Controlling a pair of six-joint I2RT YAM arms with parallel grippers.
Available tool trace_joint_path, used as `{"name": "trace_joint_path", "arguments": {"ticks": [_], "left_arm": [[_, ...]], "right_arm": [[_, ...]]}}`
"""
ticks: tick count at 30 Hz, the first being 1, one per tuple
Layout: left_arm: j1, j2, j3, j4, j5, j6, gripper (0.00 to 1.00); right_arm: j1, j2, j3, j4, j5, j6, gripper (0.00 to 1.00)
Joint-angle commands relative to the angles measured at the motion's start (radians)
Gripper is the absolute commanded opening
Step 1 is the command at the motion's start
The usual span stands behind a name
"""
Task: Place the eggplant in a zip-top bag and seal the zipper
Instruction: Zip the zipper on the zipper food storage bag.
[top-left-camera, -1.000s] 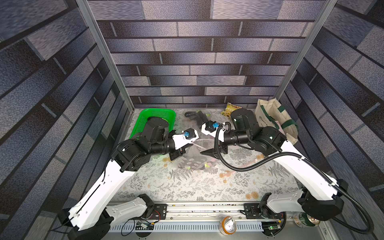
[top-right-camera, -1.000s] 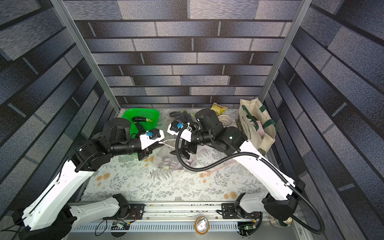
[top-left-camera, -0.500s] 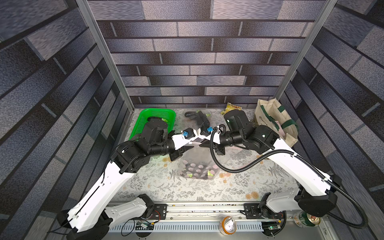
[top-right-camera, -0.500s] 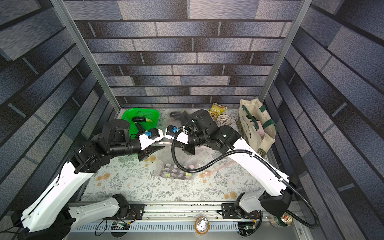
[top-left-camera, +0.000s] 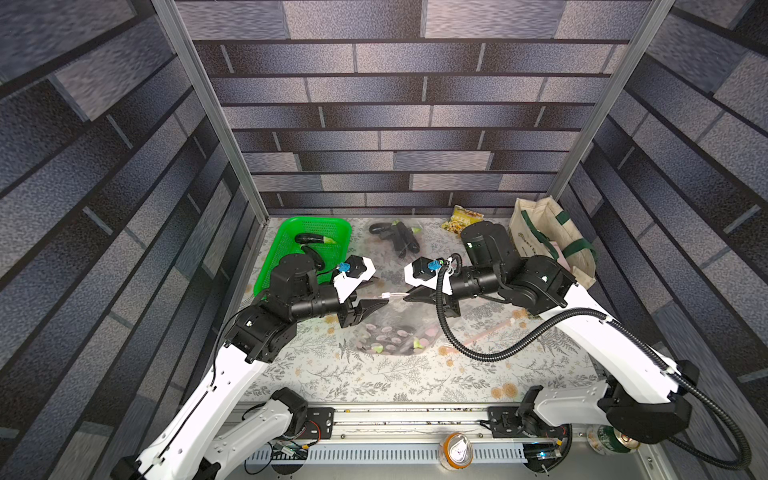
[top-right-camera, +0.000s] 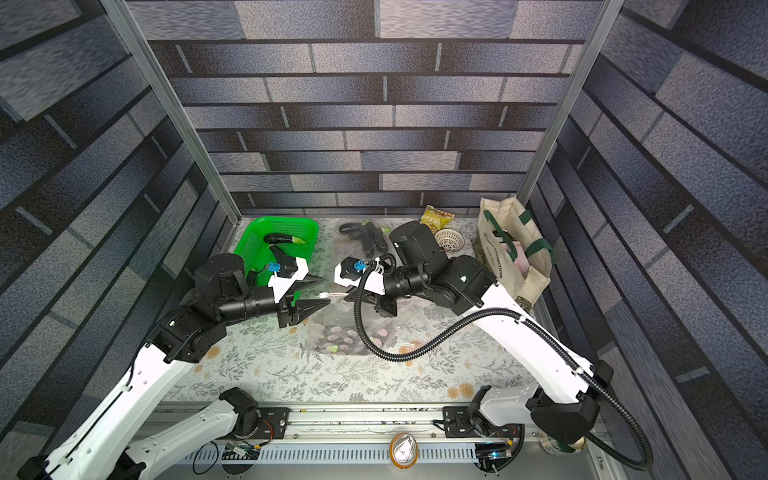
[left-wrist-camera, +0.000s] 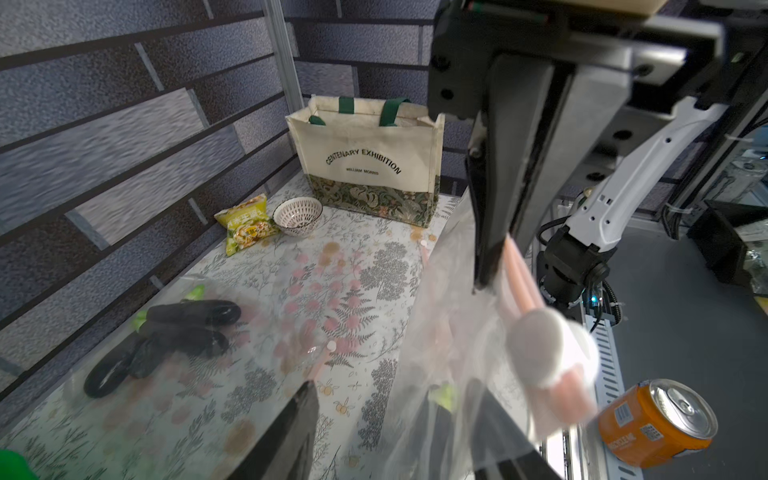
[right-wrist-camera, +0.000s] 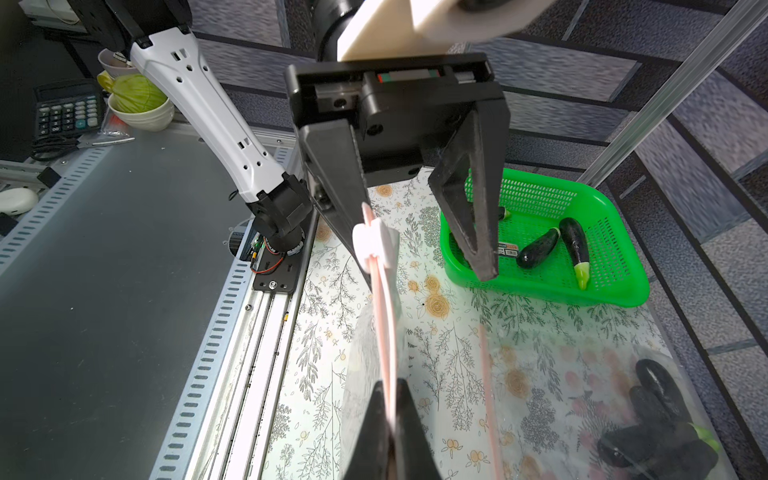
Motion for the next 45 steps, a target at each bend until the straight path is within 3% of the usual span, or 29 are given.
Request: {"name": "trace_joint_path", "arguments": {"ticks": [1, 6, 12, 15, 16, 18, 20, 22, 24, 25, 28, 30, 38, 45], "left_arm": [[0.002, -0.015, -0.019, 0.137, 0.135, -0.082, 0.55], [0.001, -0.017, -0.025, 0.144, 0.156, -0.081, 0.38], [-0.001, -0.016, -0.025, 0.119, 0.155, -0.067, 0.4], [-0.001, -0.013, -0.025, 0.112, 0.161, -0.063, 0.35], [0.0, -0.011, -0.024, 0.109, 0.163, -0.062, 0.33], [-0.001, -0.009, -0.021, 0.101, 0.171, -0.057, 0.16], [-0.001, -0.006, -0.014, 0.085, 0.174, -0.051, 0.05], [-0.001, 0.0, 0.002, 0.058, 0.174, -0.039, 0.01], [-0.001, 0.006, 0.019, 0.021, 0.174, -0.023, 0.0], [-0.001, 0.008, 0.025, 0.01, 0.173, -0.018, 0.0], [-0.002, 0.014, 0.034, -0.002, 0.171, -0.012, 0.0], [-0.005, 0.018, 0.038, -0.003, 0.17, -0.007, 0.0], [-0.021, 0.034, 0.059, -0.023, 0.163, 0.01, 0.0], [-0.029, 0.036, 0.063, -0.025, 0.15, 0.017, 0.01]], "right_arm": [[-0.006, -0.02, -0.015, 0.023, -0.037, 0.014, 0.0], [-0.009, -0.021, -0.02, 0.035, -0.042, 0.022, 0.0], [-0.017, -0.023, -0.02, 0.053, -0.06, 0.034, 0.0], [-0.019, -0.026, -0.021, 0.06, -0.066, 0.041, 0.0], [-0.019, -0.027, -0.022, 0.063, -0.066, 0.042, 0.0], [-0.022, -0.03, -0.025, 0.068, -0.066, 0.047, 0.0], [-0.023, -0.033, -0.029, 0.079, -0.056, 0.057, 0.0], [-0.022, -0.038, -0.035, 0.098, -0.038, 0.074, 0.0], [-0.023, -0.036, -0.03, 0.117, -0.049, 0.096, 0.24], [-0.022, -0.032, -0.026, 0.129, -0.054, 0.117, 0.32], [-0.018, -0.015, -0.021, 0.203, -0.116, 0.196, 0.47], [-0.011, 0.005, -0.009, 0.236, -0.141, 0.232, 0.51], [0.009, 0.091, 0.072, 0.185, -0.207, 0.224, 0.5], [0.011, 0.125, 0.111, 0.128, -0.252, 0.205, 0.29]]}}
